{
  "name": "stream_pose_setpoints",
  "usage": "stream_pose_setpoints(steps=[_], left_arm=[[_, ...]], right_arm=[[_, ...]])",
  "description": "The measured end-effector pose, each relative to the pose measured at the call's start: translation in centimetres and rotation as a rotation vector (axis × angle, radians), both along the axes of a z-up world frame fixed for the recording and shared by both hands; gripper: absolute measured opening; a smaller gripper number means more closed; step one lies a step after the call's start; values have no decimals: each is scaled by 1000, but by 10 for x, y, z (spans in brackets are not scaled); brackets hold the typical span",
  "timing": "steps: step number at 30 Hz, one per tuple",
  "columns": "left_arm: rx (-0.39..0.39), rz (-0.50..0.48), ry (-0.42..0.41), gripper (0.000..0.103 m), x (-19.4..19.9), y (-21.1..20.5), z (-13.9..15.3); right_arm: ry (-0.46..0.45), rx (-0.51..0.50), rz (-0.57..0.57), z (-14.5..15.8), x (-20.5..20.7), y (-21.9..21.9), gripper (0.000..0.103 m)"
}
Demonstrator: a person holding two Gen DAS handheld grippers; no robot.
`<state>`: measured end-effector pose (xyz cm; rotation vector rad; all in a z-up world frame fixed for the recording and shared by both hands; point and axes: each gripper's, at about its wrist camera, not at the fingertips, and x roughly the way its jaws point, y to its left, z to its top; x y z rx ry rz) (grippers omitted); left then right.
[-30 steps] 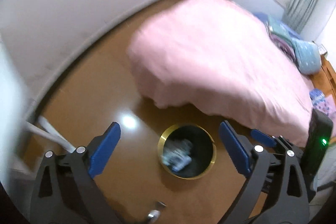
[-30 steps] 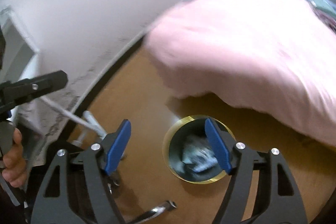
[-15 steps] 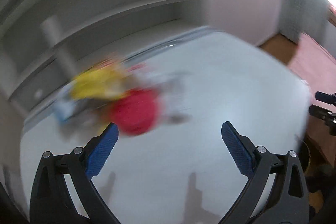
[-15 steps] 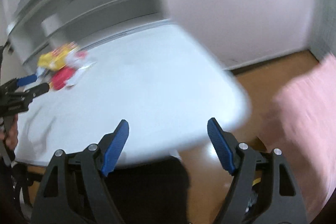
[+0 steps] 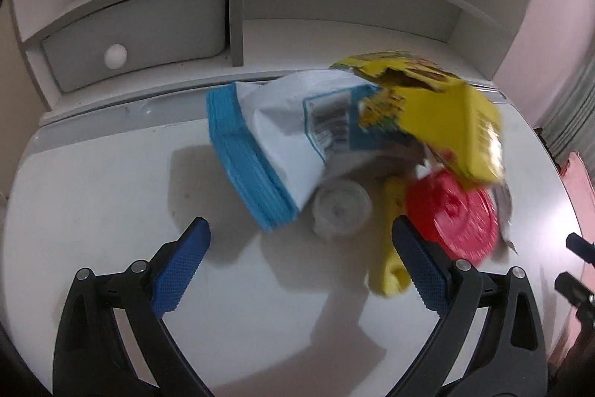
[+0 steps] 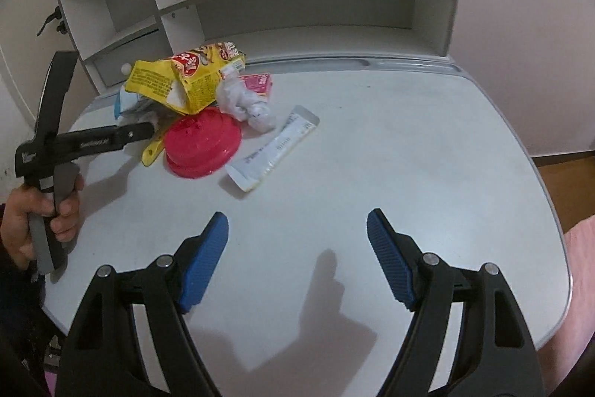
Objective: Collect trash
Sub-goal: 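Grasp the white bottle cap with the left tool while the right tool grasps the toothpaste tube, then carry both items over the black bin and open both tools to drop them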
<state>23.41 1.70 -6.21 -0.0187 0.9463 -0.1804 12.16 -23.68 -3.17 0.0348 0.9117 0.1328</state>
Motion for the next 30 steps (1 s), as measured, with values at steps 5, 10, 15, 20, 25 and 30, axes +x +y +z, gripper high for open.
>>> stream_pose_setpoints(steps=[5, 10, 15, 20, 25, 30], left_arm=[[59, -38, -14, 91, 7, -14, -4], [114, -58, -38, 37, -6, -18, 2], [47, -90, -3, 29, -24, -8, 7], [75, -137, -46, 29, -38, -6, 14], [106, -170, -89, 29, -53, -12, 15], [124, -189, -114, 29, -60, -20, 20]], right_arm=[[28, 3, -3, -9, 26, 12, 75], [62, 26, 7, -11, 55, 21, 75], [162, 48, -12, -13, 89, 19, 75], [250, 89, -65, -24, 118, 13, 68], [217, -3, -88, -28, 118, 25, 53], [186, -36, -50, -27, 104, 33, 16]])
